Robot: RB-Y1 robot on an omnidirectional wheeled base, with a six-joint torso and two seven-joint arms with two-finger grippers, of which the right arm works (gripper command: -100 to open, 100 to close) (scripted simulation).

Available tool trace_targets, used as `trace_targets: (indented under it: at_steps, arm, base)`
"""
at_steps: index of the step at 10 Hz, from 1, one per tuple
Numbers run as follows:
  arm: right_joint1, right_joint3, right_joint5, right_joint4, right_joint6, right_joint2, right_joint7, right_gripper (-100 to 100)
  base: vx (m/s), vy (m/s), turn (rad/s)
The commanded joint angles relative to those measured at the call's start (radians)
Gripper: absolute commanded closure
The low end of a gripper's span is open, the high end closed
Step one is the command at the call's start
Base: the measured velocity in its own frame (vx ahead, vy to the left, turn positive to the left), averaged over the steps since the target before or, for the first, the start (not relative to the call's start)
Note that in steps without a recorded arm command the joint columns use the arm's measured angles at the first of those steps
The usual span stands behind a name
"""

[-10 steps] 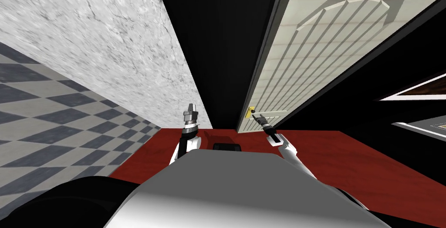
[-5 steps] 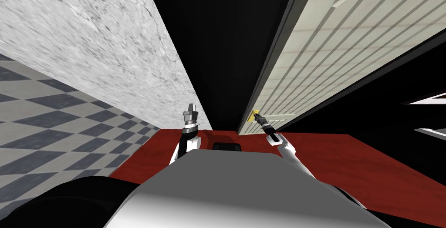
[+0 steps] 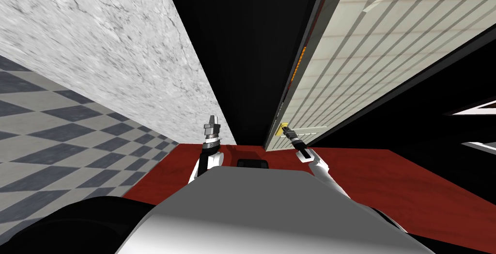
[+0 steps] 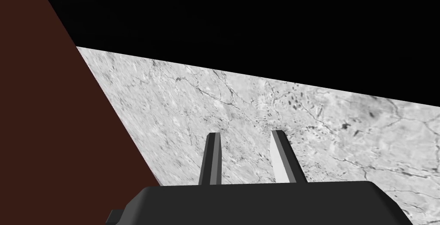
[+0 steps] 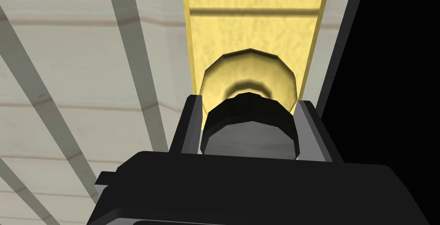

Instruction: Pull the door open

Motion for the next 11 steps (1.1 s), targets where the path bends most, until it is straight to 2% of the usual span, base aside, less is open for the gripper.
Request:
trace_targets:
  at_steps: [1, 4, 5, 6, 7, 8, 9, 10, 11]
  arm:
    - [0.000, -0.001, -0.035, -0.004, 0.024, 0.006, -0.005, 100]
    - [0.002, -0.004, -0.121, -0.016, 0.086, 0.020, -0.017, 100]
    - [0.002, -0.004, -0.129, -0.016, 0.086, 0.020, -0.017, 100]
    - [0.002, -0.005, -0.166, -0.021, 0.113, 0.027, -0.022, 100]
    - [0.002, -0.005, -0.171, -0.021, 0.113, 0.027, -0.022, 100]
    - [0.003, -0.006, -0.209, -0.026, 0.141, 0.034, -0.028, 100]
    - [0.003, -0.006, -0.216, -0.026, 0.141, 0.034, -0.028, 100]
    - [0.003, -0.008, -0.251, -0.033, 0.176, 0.042, -0.035, 100]
    - [0.003, -0.008, -0.273, -0.033, 0.176, 0.042, -0.035, 100]
  base:
    - [-0.021, -0.010, 0.010]
    - [-0.044, -0.017, 0.012]
    - [-0.040, -0.007, 0.003]
    - [-0.036, -0.018, 0.009]
    - [-0.028, -0.009, 0.015]
    - [-0.043, -0.006, -0.004]
    - [-0.030, -0.010, -0.004]
    - [-0.031, -0.021, 0.006]
    - [-0.034, -0.021, 0.005]
